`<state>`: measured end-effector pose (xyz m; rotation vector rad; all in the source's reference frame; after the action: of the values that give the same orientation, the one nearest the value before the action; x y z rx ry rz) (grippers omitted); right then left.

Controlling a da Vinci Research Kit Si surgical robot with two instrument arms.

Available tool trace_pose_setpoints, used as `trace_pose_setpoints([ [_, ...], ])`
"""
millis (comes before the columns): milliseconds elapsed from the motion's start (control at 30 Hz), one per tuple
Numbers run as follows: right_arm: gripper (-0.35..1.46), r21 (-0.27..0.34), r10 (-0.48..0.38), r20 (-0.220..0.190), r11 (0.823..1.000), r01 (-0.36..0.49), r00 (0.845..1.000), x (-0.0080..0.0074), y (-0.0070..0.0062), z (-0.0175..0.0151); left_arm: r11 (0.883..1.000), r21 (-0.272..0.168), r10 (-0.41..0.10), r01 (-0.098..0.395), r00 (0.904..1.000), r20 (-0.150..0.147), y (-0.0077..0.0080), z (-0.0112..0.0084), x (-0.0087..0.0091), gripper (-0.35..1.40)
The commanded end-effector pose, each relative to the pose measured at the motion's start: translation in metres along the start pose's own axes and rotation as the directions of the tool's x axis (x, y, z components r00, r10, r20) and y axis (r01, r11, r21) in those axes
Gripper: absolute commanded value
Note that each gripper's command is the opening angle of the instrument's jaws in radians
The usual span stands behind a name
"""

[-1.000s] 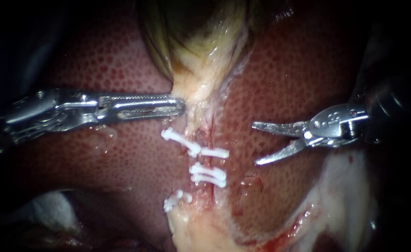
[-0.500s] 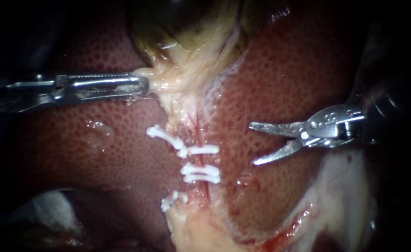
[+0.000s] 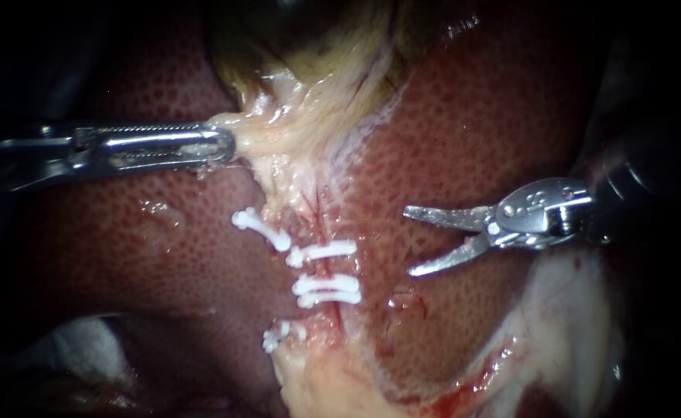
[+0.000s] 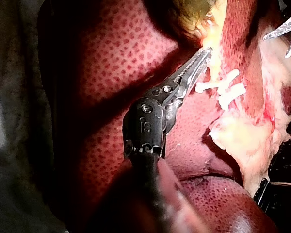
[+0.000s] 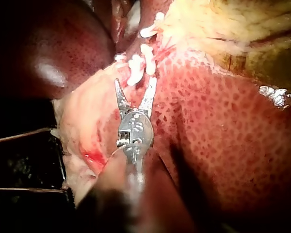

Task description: Go to the cutting position right tube

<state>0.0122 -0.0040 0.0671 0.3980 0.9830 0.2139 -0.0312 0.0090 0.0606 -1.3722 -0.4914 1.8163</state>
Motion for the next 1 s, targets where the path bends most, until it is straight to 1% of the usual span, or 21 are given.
trace_pose_setpoints([
  [33, 1.43, 0.007, 0.004, 0.009, 1.000, -0.004, 1.000, -0.0003, 0.0000, 0.0005, 1.000, 0.000, 0.000, 0.000, 1.0000, 0.000, 0.0000, 0.0000, 0.0000, -0.35],
  [100, 1.43, 0.013, 0.015, 0.027, 1.000, -0.015, 1.000, -0.0013, -0.0001, 0.0018, 1.000, 0.000, 0.000, 0.000, 1.0000, 0.000, 0.0000, 0.0000, 0.0000, -0.35],
  [233, 1.43, 0.034, 0.055, 0.036, 0.998, -0.057, 0.998, -0.0033, 0.0001, 0.0045, 1.000, 0.000, 0.000, 0.000, 1.0000, 0.000, 0.0000, 0.0000, 0.0000, -0.35],
  [300, 1.43, 0.041, 0.088, 0.049, 0.995, -0.090, 0.995, -0.0045, 0.0002, 0.0059, 1.000, 0.000, 0.001, -0.001, 1.0000, 0.000, 0.0000, 0.0000, 0.0000, -0.35],
  [400, 1.43, 0.055, 0.113, 0.066, 0.992, -0.117, 0.991, -0.0060, 0.0002, 0.0077, 1.000, 0.001, 0.001, -0.001, 1.0000, 0.000, 0.0000, 0.0001, -0.0001, -0.35],
  [600, 1.43, 0.080, 0.154, 0.091, 0.984, -0.161, 0.984, -0.0083, 0.0003, 0.0107, 1.000, 0.001, 0.001, -0.001, 1.0000, 0.000, 0.0000, 0.0002, -0.0002, -0.35],
  [833, 1.41, 0.108, 0.182, 0.107, 0.975, -0.193, 0.977, -0.0097, 0.0000, 0.0130, 1.000, 0.002, 0.002, -0.002, 1.0000, 0.000, 0.0000, 0.0002, -0.0003, -0.35],
  [1000, 1.40, 0.153, 0.189, 0.112, 0.967, -0.205, 0.976, -0.0097, -0.0003, 0.0136, 1.000, 0.002, 0.002, -0.002, 1.0000, 0.000, 0.0000, 0.0002, -0.0003, -0.35],
])
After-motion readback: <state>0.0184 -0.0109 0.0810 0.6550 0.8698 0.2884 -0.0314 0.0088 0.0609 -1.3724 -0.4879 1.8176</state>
